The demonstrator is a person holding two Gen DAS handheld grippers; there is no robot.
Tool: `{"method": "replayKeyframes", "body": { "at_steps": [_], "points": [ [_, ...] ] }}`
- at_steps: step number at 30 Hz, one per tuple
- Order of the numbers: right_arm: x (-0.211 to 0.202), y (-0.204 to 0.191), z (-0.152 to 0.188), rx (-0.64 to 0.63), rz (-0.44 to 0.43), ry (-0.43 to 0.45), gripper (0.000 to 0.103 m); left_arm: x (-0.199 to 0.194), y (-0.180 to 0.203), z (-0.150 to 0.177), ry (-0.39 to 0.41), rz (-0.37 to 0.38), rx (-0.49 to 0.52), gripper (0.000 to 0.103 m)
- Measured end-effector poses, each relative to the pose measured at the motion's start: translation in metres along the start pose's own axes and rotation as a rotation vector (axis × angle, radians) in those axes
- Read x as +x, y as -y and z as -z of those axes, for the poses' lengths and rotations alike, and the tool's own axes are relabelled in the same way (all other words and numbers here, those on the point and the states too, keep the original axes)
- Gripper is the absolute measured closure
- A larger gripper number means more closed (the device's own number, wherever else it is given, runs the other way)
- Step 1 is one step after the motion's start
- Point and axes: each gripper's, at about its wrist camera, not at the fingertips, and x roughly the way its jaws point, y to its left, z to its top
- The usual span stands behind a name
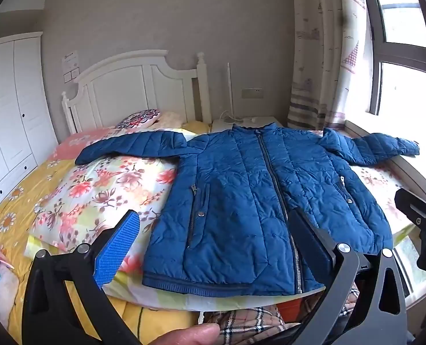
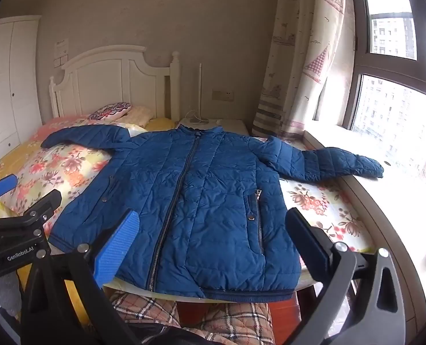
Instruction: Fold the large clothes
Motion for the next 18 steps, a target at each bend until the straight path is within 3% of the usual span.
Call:
{"method": "replayKeyframes", "body": {
  "at_steps": [3, 18],
  "points": [
    [0.0, 0.001, 0.001, 0.005, 0.005, 0.0, 0.002, 0.003, 0.0, -0.001, -0.03, -0.01, -0.003, 0.004],
    [-0.004, -0.01, 0.0, 0.002, -0.004, -0.005, 0.002, -0.002, 0.003, 0.006, -0.017, -0.018, 0.035, 0.004]
  ]
}}
